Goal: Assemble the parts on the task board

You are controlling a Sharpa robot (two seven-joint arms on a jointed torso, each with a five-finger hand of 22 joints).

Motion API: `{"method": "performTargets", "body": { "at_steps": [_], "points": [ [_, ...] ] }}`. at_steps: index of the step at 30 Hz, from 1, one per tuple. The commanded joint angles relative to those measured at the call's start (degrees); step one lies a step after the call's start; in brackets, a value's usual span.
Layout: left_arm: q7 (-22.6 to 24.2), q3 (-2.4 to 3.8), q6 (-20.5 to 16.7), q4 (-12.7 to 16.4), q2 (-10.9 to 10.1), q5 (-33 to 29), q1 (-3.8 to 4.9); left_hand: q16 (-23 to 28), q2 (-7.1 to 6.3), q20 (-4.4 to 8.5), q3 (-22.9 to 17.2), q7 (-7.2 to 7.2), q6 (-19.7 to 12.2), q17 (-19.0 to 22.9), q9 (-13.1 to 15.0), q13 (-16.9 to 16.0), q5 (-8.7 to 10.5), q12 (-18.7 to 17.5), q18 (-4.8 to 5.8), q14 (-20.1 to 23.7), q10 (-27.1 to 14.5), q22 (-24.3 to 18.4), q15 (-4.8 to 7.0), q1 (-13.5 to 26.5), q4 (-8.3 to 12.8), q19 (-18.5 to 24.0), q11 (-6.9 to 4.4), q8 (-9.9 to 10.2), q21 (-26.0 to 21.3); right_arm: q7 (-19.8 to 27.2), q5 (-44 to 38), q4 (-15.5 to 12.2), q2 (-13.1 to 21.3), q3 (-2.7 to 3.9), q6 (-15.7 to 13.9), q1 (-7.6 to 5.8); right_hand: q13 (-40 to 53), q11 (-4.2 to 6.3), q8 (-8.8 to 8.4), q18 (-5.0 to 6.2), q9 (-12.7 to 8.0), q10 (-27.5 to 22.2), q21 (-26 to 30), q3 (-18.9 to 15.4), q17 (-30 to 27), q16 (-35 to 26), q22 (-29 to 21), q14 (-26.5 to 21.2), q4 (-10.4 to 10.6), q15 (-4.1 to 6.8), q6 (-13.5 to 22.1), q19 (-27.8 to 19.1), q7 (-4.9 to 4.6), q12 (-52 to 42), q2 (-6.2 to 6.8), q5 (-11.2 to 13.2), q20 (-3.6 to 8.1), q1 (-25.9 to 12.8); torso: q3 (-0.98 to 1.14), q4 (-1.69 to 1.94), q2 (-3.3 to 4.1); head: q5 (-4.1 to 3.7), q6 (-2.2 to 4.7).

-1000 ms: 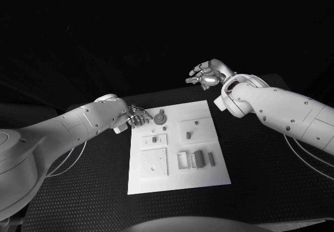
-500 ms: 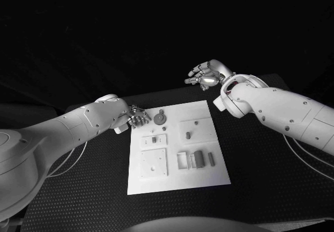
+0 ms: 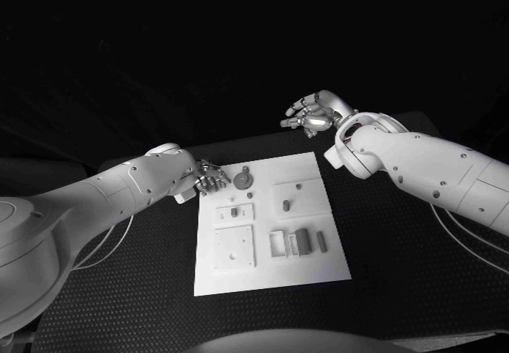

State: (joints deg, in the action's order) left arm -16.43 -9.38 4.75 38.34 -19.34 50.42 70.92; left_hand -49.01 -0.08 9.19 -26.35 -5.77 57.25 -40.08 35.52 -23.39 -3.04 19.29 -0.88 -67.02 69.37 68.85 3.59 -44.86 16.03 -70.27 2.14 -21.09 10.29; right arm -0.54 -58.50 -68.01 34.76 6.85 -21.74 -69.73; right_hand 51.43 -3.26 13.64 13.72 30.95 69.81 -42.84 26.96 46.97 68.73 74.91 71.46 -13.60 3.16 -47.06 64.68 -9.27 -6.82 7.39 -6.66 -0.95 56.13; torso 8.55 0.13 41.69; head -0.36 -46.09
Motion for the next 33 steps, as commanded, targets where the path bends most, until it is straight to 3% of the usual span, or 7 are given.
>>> {"method": "performTargets", "body": {
  "at_steps": [1,10,17,25,33],
  "points": [
    [0.3,0.02,-0.4,-0.2,0.3,-0.5,0.01,-0.4,0.48,0.03,-0.3,-0.18,0.1,0.1,0.1,0.1,0.25,0.0,-0.85,0.0,-0.2,0.1,0.08,0.0,-0.3,-0.4,0.15,0.4,0.0,0.2,0.0,0.0,-0.1,0.03,0.9,0.02,-0.1,0.04,-0.05,1.28,0.1,0.3,0.2,-0.2,0.0,-0.1,1.1,-0.3,0.1,0.03,-0.1,0.0,-0.38,0.4,-0.38,-0.1,0.57,-0.1,0.01,0.03,0.0,-0.04,-0.03],
    [0.3,0.02,-0.3,-0.5,0.4,-1.2,0.01,-0.8,1.53,0.08,-1.0,-0.09,0.3,0.4,0.2,0.1,0.24,0.1,-0.89,0.0,0.0,0.3,0.15,-0.4,-0.4,-0.5,0.08,0.4,0.0,0.2,0.0,0.1,-0.2,0.03,1.0,0.02,-0.1,0.04,-0.05,1.28,0.1,0.3,0.2,-0.2,0.0,-0.1,1.1,-0.3,0.1,0.03,-0.1,0.0,-0.38,0.4,-0.38,-0.1,0.57,-0.1,0.01,0.01,-0.01,-0.13,-0.03],
    [0.4,0.02,-0.7,-0.7,0.6,-2.6,0.01,-1.3,3.14,0.08,-3.0,0.03,0.6,0.8,0.4,0.2,0.25,0.2,-0.84,-0.1,0.2,0.6,0.23,-1.4,-0.8,-0.5,-0.01,0.4,-0.1,0.1,0.0,0.1,-0.3,0.03,1.4,0.02,-0.1,0.04,-0.06,1.28,0.1,0.4,0.2,-0.2,0.0,-0.1,1.1,-0.3,0.1,0.04,-0.1,0.0,-0.38,0.4,-0.39,-0.1,0.58,-0.1,0.0,0.05,0.02,-0.17,-0.09],
    [0.5,0.02,-0.1,-0.7,0.5,-3.1,0.0,-2.0,4.27,0.15,-5.4,0.15,1.0,1.2,0.8,0.2,0.25,0.3,-0.7,-0.2,0.6,1.0,0.32,-4.1,0.5,-0.4,-0.11,0.4,-0.2,0.0,0.0,0.2,-0.3,0.03,1.5,0.02,-0.1,0.04,-0.06,1.28,0.1,0.4,0.2,-0.2,0.0,-0.1,1.1,-0.3,0.1,0.04,-0.1,0.0,-0.38,0.4,-0.39,-0.1,0.58,-0.1,-0.02,0.05,0.0,-0.25,-0.24],
    [0.5,0.02,0.2,-0.6,0.2,-3.1,0.0,-2.7,4.21,0.19,-7.4,0.37,1.5,1.5,1.1,0.2,0.25,0.5,-0.52,-0.5,1.1,1.4,0.44,-6.8,0.5,-0.5,-0.25,0.2,-0.1,0.1,0.0,0.2,-0.3,0.03,1.5,0.02,-0.1,0.04,-0.07,1.28,0.1,0.4,0.2,-0.3,0.0,-0.1,1.1,-0.3,0.3,0.03,-0.1,0.0,-0.38,0.4,-0.41,-0.1,0.57,-0.3,-0.03,0.06,-0.03,-0.28,-0.34]
  ]
}}
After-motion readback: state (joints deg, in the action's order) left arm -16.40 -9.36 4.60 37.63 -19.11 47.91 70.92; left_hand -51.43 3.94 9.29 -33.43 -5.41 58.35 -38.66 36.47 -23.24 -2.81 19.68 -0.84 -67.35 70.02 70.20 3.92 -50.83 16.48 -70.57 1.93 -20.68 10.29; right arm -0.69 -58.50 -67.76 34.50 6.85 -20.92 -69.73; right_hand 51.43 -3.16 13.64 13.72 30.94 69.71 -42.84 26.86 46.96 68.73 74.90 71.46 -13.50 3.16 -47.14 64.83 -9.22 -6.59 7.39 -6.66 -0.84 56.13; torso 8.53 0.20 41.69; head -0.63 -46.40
